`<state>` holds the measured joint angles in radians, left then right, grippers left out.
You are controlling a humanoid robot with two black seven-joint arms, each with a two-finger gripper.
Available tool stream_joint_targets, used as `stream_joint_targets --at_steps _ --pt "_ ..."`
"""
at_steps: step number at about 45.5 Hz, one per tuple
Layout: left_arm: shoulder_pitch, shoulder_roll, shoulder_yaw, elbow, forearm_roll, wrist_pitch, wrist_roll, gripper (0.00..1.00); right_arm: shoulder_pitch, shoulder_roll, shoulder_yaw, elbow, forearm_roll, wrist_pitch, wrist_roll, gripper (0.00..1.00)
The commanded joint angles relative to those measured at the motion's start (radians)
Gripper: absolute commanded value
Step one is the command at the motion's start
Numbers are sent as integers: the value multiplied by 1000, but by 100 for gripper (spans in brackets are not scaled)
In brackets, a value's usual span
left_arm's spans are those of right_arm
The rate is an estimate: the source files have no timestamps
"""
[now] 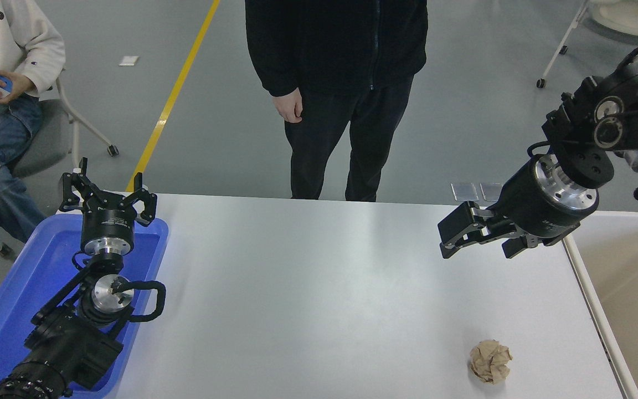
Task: Pick up paper ball place in dustbin
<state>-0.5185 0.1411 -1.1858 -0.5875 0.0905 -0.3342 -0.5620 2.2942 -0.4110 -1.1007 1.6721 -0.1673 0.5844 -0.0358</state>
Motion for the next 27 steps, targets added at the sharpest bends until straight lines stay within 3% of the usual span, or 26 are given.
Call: stream_joint_targets --at_steps 1,27 --pt "0 -1 0 0 0 0 -1 99 1 1 -1 0 2 0 0 100" --pt "0 0 0 0 0 0 -1 99 1 1 -7 0 6 0 0 100"
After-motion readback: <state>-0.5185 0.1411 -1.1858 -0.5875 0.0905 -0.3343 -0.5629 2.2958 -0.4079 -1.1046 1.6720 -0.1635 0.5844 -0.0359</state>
